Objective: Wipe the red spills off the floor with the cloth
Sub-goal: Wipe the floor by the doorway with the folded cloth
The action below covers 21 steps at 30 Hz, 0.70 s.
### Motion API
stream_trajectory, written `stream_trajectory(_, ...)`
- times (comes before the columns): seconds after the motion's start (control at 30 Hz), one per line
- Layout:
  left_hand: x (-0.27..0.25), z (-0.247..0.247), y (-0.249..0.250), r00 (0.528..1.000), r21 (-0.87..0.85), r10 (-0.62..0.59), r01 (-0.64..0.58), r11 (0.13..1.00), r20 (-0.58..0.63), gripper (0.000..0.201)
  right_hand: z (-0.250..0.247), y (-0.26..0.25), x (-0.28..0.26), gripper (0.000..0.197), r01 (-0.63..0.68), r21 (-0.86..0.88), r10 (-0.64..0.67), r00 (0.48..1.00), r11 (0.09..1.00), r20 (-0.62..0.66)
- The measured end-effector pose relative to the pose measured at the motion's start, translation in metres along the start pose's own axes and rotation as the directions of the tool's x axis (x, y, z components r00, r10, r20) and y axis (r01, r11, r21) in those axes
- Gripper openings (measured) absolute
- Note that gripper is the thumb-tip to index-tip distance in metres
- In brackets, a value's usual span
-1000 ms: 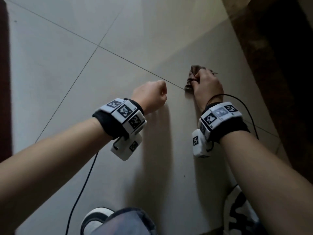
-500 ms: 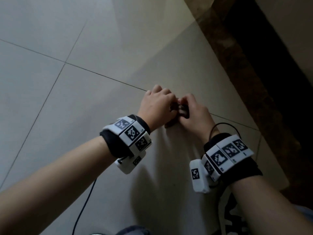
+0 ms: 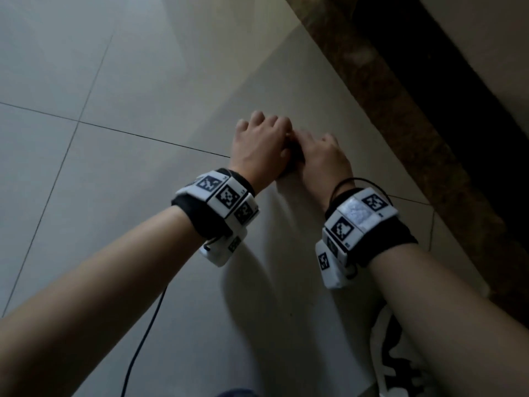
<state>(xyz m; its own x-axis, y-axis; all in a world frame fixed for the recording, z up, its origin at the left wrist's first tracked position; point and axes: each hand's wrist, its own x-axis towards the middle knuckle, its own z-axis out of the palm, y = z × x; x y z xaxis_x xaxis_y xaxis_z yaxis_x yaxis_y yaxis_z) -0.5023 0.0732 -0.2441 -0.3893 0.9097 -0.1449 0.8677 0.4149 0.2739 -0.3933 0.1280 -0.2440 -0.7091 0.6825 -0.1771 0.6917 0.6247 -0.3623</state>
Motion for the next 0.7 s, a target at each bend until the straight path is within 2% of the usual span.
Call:
stream_trajectory(0.1,0.007,-0.002,-0.006,0.998,-0.058,-0.026,0.023,0.998,-0.060,0.033,0.004,0.008,0.019,0.039,0.019,0.007,-0.019,0.999,1.000,-0.029)
stream_trajectory(0.17,0.007,-0.004,-0.011,0.996,-0.094,-0.045,0.037,0.995,-0.082,0.035,0.004,0.017,0.029,0.043,-0.008,-0.073,0.006,1.000,0.997,-0.020)
stream_trajectory(0.3,0.003,-0.005,-0.019,0.992,-0.164,-0.094,0.078,0.983,-0.088,0.036,-0.011,0.038,0.034,0.038,-0.233,-0.197,0.230,0.972,0.952,-0.038)
stream_trajectory(0.37,-0.001,-0.005,-0.021,0.992,-0.188,-0.101,0.084,0.979,-0.082,0.034,-0.016,0.047,0.030,0.034,-0.289,-0.225,0.290,0.957,0.931,-0.027)
stream_trajectory(0.47,-0.007,-0.005,-0.021,0.993,-0.197,-0.085,0.068,0.978,-0.079,0.033,-0.020,0.051,0.016,0.032,-0.246,-0.221,0.265,0.962,0.944,0.062)
stream_trajectory(0.6,-0.012,-0.010,-0.025,0.991,-0.234,-0.098,0.075,0.969,-0.089,0.034,-0.021,0.042,-0.010,0.042,-0.097,-0.269,0.154,0.967,0.958,0.201)
stream_trajectory(0.7,-0.016,-0.013,-0.035,0.986,-0.266,-0.135,0.105,0.958,-0.097,0.034,-0.020,0.037,-0.020,0.044,-0.069,-0.220,0.108,0.979,0.973,0.171)
